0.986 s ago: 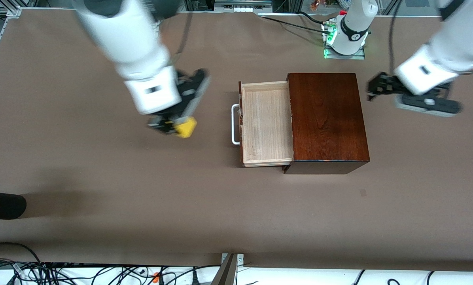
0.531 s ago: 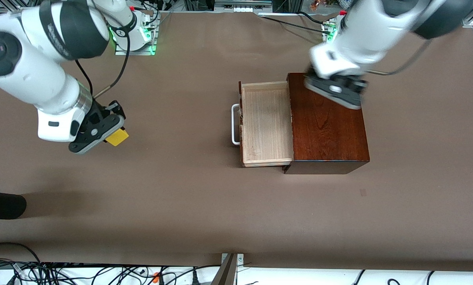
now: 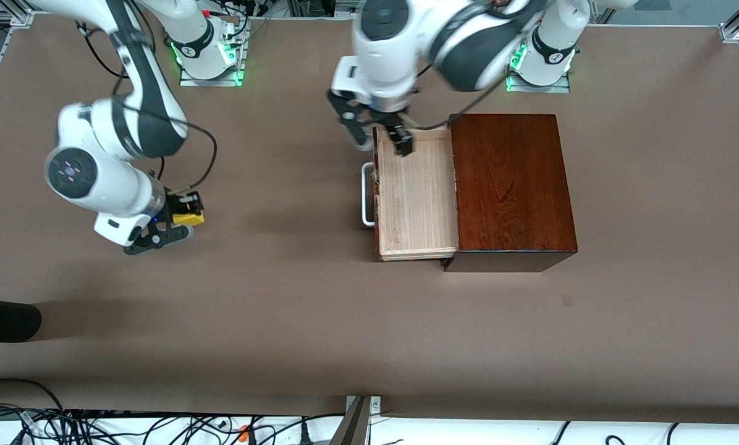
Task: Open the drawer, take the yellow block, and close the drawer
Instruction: 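Place the cube on the table with the right gripper while the left gripper approaches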
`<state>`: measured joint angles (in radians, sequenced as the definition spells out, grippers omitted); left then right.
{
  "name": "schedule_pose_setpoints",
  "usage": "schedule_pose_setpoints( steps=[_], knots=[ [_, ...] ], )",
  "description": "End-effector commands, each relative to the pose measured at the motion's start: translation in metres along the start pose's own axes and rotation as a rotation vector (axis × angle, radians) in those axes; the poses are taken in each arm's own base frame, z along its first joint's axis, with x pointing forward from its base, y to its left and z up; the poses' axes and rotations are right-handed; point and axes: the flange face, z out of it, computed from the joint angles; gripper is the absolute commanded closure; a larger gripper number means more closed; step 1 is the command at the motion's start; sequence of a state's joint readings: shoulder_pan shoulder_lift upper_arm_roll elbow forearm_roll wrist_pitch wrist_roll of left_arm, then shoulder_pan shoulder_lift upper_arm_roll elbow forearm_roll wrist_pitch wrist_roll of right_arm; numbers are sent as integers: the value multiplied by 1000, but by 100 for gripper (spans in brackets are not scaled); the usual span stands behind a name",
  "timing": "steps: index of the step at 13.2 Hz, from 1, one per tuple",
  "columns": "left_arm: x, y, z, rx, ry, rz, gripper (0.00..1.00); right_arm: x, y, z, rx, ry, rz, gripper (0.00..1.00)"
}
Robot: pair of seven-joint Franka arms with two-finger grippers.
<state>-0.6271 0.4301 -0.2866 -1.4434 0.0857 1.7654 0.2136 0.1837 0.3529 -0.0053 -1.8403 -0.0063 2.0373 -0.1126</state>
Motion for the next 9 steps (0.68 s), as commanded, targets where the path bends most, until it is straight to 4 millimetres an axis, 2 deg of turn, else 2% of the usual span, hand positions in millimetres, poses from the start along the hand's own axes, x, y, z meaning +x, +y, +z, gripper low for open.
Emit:
schedule_pose_setpoints(
  steps=[1, 2, 5, 9],
  knots=[
    [29, 14, 28, 49, 5, 247, 0, 6, 11, 49, 15, 7, 61, 100],
    [37, 21, 44, 43, 0, 335, 0, 7, 12, 63, 16, 7, 69, 100],
    [51, 22, 75, 34, 14, 496, 0, -1, 17, 100, 17, 8, 160, 100],
    [62, 14, 116, 32, 20, 557, 0, -7, 16, 127, 19, -5, 197, 99]
  ],
)
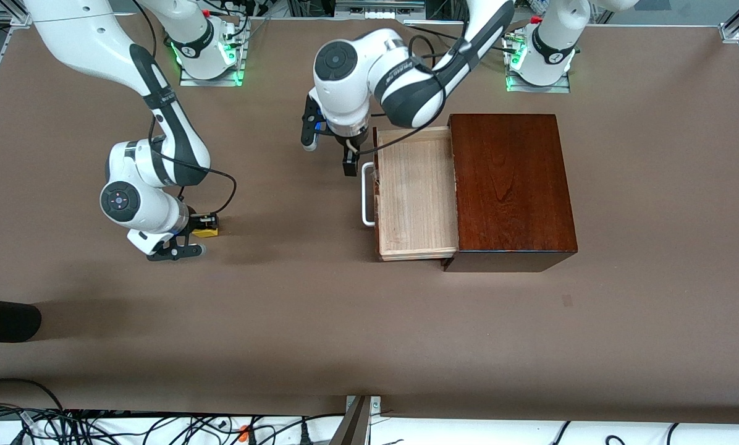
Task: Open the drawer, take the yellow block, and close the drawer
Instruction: 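Place the cube on the table with the right gripper while the left gripper approaches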
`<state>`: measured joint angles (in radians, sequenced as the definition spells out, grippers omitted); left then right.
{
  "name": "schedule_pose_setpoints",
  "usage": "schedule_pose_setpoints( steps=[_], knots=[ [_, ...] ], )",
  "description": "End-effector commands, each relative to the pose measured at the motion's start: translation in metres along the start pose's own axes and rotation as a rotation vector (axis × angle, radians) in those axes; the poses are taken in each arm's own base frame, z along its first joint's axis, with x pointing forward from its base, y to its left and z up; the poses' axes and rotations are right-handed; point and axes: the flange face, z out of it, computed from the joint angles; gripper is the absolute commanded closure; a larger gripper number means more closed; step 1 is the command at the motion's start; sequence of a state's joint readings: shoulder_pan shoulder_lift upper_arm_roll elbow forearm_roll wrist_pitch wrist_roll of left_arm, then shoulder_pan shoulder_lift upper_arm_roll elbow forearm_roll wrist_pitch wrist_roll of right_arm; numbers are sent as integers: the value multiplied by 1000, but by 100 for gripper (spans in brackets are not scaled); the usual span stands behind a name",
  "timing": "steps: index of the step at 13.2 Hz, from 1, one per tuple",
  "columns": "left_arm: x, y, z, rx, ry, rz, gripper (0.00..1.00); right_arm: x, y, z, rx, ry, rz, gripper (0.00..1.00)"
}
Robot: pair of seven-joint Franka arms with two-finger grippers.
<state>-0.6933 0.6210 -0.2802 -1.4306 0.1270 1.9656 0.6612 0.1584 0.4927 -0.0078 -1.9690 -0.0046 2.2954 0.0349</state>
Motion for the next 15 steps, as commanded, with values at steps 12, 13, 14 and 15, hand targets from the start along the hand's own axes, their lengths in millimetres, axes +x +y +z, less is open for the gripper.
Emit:
schedule_pose_setpoints(
  steps=[12, 13, 14, 15],
  knots=[
    [-24, -54, 23, 107, -73, 2, 0, -50, 18, -240, 20, 247, 15, 0],
    [-28, -57, 17, 124, -81, 4, 0, -60, 19, -259, 22, 249, 17, 0],
    [-31, -59, 15, 133, -92, 2, 0, -67, 18, -272, 23, 247, 17, 0],
    [-38, -62, 17, 125, -109, -8, 0, -74, 17, -283, 25, 245, 16, 0]
  ],
)
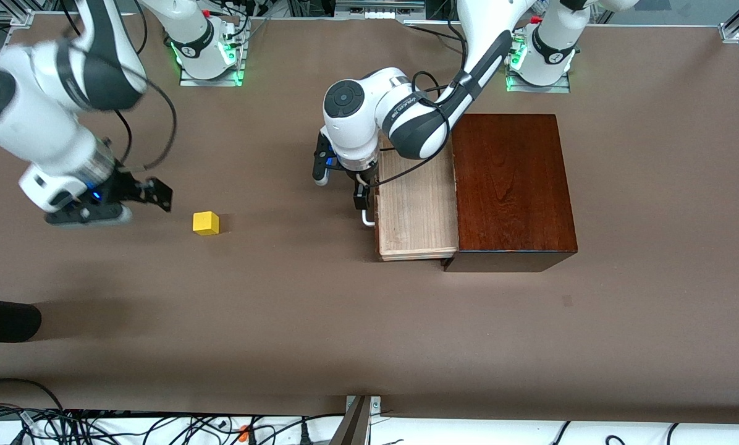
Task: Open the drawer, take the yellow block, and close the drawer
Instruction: 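Place the cube on the table with the right gripper while the left gripper approaches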
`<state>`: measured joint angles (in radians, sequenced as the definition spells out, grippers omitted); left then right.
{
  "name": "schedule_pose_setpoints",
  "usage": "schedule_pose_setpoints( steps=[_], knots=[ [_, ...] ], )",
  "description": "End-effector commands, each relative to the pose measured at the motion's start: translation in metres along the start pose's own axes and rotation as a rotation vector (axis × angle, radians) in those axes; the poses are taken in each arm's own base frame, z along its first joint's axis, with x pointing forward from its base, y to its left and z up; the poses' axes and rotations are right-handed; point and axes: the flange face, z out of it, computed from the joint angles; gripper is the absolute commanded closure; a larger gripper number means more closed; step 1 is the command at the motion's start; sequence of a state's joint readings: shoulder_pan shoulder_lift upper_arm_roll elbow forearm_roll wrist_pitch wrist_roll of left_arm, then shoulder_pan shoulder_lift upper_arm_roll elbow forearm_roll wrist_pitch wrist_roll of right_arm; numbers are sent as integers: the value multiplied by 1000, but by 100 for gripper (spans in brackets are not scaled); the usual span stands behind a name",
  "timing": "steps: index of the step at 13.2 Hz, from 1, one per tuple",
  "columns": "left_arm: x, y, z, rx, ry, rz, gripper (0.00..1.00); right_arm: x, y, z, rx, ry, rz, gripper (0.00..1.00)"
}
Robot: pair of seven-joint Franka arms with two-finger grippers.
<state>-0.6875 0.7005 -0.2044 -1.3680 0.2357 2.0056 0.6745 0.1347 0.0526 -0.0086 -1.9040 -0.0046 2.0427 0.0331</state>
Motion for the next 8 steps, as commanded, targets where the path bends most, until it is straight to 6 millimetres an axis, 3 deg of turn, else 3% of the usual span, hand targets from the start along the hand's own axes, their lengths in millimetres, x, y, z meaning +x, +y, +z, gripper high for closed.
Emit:
schedule_pose_setpoints(
  steps=[1, 8],
  knots=[
    [-14, -6, -7, 7, -65, 9, 0, -15, -2, -30, 14, -17, -9, 0],
    [-51, -11, -17, -32, -233, -17, 0, -19, 1, -101, 25, -94, -2, 0]
  ],
)
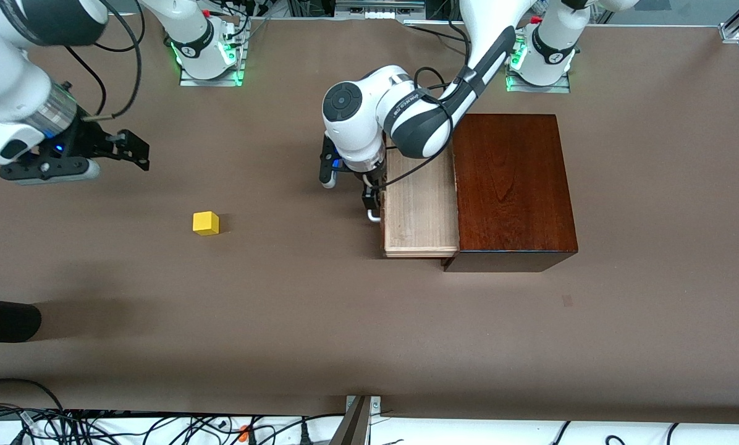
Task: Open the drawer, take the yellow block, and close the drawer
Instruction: 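Push the drawer shut with the left gripper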
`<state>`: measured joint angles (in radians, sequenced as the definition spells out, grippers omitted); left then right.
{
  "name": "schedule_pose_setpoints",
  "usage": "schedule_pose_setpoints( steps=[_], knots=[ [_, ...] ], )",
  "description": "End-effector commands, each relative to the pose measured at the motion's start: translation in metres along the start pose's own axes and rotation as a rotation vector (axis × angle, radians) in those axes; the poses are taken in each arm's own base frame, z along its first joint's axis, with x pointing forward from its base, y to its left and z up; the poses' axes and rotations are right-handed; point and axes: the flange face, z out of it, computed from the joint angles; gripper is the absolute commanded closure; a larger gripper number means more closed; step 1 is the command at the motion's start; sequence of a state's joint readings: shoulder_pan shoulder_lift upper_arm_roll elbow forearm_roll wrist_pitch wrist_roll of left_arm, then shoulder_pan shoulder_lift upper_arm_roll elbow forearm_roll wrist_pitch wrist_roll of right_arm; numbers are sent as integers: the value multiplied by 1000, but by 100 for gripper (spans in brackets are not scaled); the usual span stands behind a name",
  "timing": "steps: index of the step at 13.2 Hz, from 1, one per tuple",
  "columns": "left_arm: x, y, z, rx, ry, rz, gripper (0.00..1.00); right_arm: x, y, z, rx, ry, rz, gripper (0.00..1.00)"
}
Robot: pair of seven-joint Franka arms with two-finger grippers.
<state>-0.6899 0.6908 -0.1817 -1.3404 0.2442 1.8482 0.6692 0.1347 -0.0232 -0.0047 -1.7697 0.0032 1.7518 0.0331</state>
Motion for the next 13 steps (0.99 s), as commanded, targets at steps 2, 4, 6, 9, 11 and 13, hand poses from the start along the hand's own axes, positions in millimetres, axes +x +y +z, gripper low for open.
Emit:
schedule_pose_setpoints(
  steps=[2, 4, 6, 9, 11, 13],
  knots=[
    [-40, -7, -16, 34, -167, 6, 0, 0, 5, -30, 20, -1, -1, 0],
    [-50, -8, -12, 12, -208, -7, 0, 0, 5, -31, 18, -3, -1, 0],
    [-62, -13, -7, -4, -258, -20, 0, -1, 4, -34, 12, -2, 3, 0],
    [-86, -25, 7, -46, -288, -54, 0, 5, -3, -34, 13, -6, -6, 0],
    [-105, -34, 13, -78, -312, -82, 0, 6, -6, -34, 20, -4, -9, 0],
    [-119, -40, 21, -105, -332, -102, 0, 7, -7, -40, 17, 8, -12, 0]
  ],
)
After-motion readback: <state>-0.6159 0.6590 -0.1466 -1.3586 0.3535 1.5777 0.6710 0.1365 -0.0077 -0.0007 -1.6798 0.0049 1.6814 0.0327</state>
